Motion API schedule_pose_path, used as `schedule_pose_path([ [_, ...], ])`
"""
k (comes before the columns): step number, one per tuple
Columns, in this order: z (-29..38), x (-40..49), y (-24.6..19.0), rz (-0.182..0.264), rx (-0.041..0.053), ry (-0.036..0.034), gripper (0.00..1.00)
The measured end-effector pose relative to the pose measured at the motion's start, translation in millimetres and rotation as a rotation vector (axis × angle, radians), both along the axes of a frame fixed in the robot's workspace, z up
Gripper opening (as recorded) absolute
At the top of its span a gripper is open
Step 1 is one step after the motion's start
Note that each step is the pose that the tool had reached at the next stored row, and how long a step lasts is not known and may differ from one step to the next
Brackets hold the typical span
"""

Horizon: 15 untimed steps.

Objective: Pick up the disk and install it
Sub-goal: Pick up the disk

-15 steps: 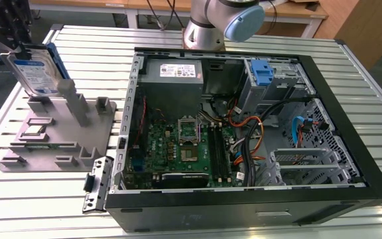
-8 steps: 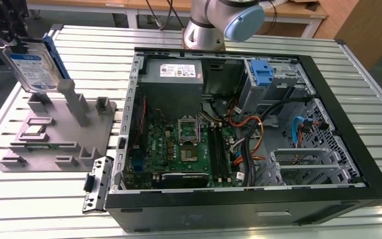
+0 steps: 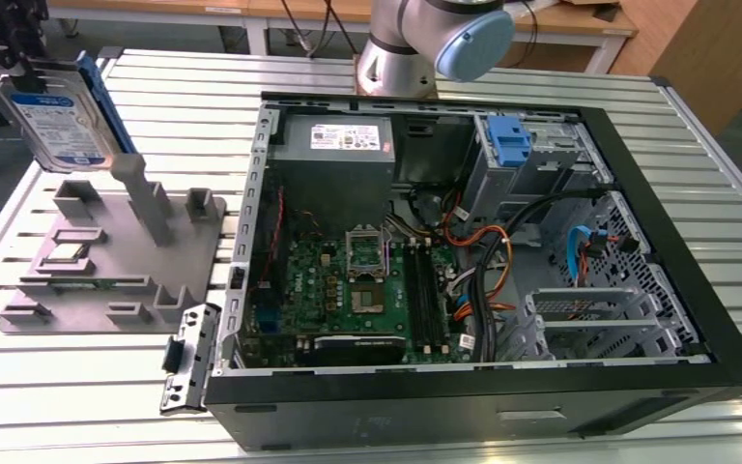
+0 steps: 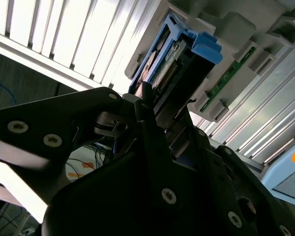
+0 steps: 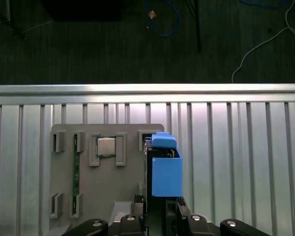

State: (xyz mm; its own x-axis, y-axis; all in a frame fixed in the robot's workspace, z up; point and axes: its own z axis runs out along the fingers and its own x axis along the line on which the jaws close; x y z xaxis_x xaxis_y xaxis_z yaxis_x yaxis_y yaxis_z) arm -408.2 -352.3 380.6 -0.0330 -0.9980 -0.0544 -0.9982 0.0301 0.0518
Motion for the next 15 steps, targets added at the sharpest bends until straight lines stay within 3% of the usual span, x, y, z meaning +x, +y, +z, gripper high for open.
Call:
schedule_pose_path([
  [9, 1.9, 0.0, 0.0, 0.000, -0.0002, 0.0003, 0.35],
  [15, 6.7, 0.0, 0.0, 0.000, -0.0001, 0.0003, 0.35],
])
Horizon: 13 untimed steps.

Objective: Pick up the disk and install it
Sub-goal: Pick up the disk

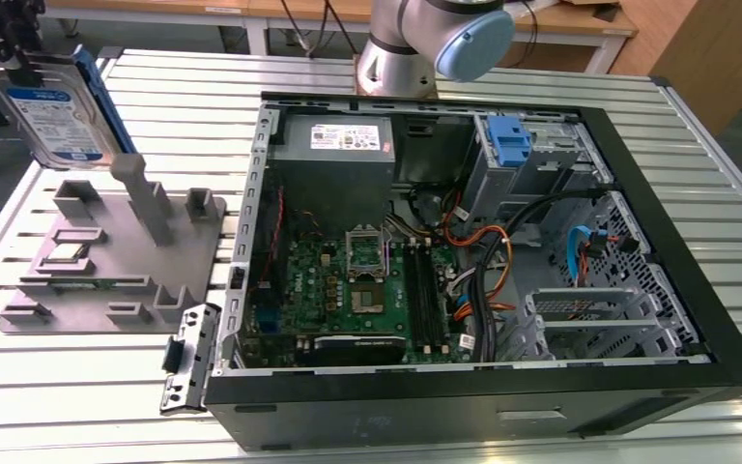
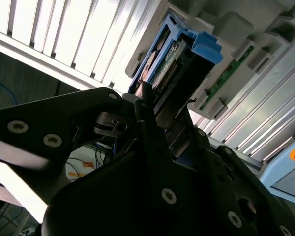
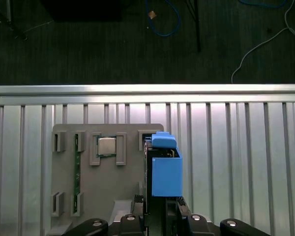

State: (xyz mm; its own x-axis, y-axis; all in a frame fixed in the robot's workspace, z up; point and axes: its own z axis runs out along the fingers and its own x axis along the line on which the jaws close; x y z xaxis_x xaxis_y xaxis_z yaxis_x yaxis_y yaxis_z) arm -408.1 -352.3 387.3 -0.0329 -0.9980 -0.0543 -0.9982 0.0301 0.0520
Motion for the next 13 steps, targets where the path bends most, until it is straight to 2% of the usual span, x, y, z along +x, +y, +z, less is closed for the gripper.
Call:
schedule_pose_path([
  [4, 3.0, -0.1, 0.0, 0.000, 0.0001, -0.0002, 0.35],
  [13, 4.3, 0.0, 0.0, 0.000, -0.0001, 0.0002, 0.35],
])
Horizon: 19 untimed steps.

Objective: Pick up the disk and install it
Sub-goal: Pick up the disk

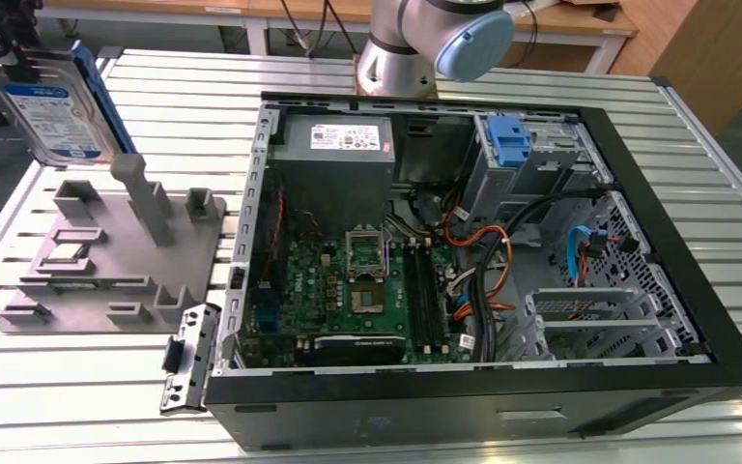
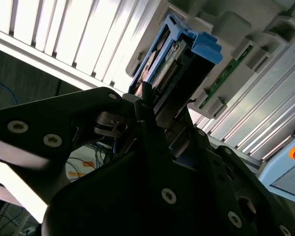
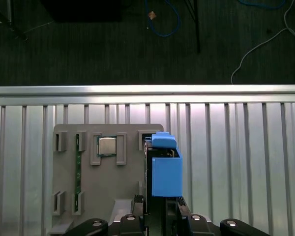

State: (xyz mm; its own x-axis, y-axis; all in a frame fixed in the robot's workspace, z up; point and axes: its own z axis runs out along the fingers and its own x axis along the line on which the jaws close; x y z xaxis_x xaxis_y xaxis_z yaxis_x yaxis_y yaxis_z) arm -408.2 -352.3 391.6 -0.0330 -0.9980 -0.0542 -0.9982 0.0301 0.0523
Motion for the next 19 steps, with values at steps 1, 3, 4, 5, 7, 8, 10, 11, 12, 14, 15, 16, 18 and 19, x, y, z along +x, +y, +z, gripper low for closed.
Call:
schedule_pose_path([
  [1, 0.4, 0.0, 0.0, 0.000, 0.0000, 0.0000, 0.35],
  [3, 1.6, 0.0, 0.0, 0.000, 0.0001, -0.0002, 0.35],
  [4, 2.3, 0.0, 0.0, 0.000, 0.0001, -0.0002, 0.35],
  [5, 3.3, 0.0, 0.0, 0.000, 0.0001, -0.0002, 0.35],
  [7, 5.3, 0.0, 0.0, 0.000, 0.0000, -0.0001, 0.35],
  [8, 6.4, 0.0, 0.0, 0.000, 0.0001, -0.0003, 0.35],
  [10, 9.1, 0.0, 0.0, 0.000, 0.0001, -0.0002, 0.35],
  [11, 10.5, 0.0, 0.0, 0.000, 0.0002, -0.0003, 0.35],
  [12, 12.1, 0.0, 0.0, 0.000, 0.0001, -0.0003, 0.35],
  [14, 15.4, 0.0, 0.0, 0.000, 0.0001, -0.0003, 0.35],
  [15, 16.9, 0.0, 0.0, 0.000, 0.0001, -0.0002, 0.35],
  [16, 18.3, 0.0, 0.0, 0.000, 0.0001, -0.0002, 0.35],
  [18, 20.4, 0.0, 0.0, 0.000, 0.0002, -0.0004, 0.35],
  [19, 20.9, 0.0, 0.0, 0.000, 0.0002, -0.0004, 0.35],
])
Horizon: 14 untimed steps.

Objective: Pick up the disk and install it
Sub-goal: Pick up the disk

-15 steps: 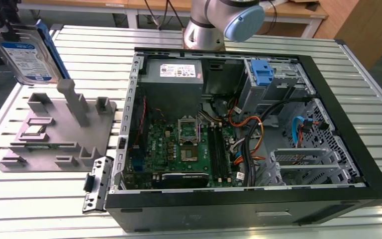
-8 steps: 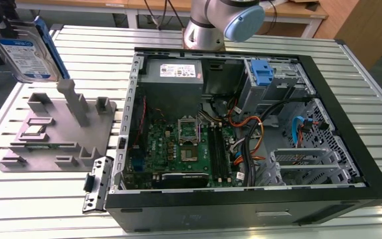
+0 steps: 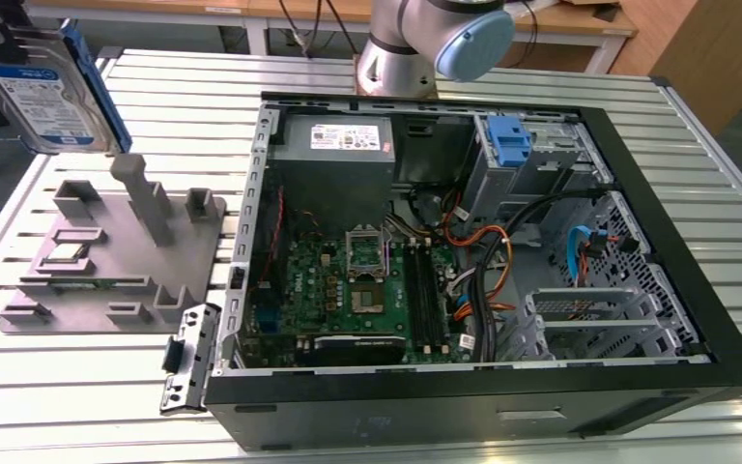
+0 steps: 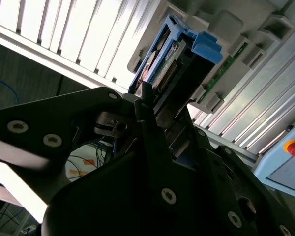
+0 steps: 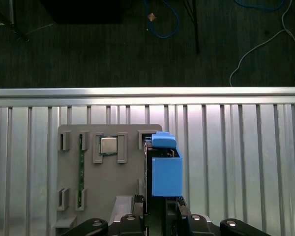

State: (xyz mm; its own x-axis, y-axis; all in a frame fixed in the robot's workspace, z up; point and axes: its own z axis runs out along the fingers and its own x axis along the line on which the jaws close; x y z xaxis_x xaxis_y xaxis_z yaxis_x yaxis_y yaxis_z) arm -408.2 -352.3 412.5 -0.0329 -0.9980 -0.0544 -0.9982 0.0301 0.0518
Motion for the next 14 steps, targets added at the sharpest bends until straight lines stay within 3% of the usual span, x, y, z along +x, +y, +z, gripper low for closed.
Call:
schedule_pose_path([
  [14, 14.0, 0.0, 0.0, 0.000, -0.0001, 0.0001, 0.35],
])
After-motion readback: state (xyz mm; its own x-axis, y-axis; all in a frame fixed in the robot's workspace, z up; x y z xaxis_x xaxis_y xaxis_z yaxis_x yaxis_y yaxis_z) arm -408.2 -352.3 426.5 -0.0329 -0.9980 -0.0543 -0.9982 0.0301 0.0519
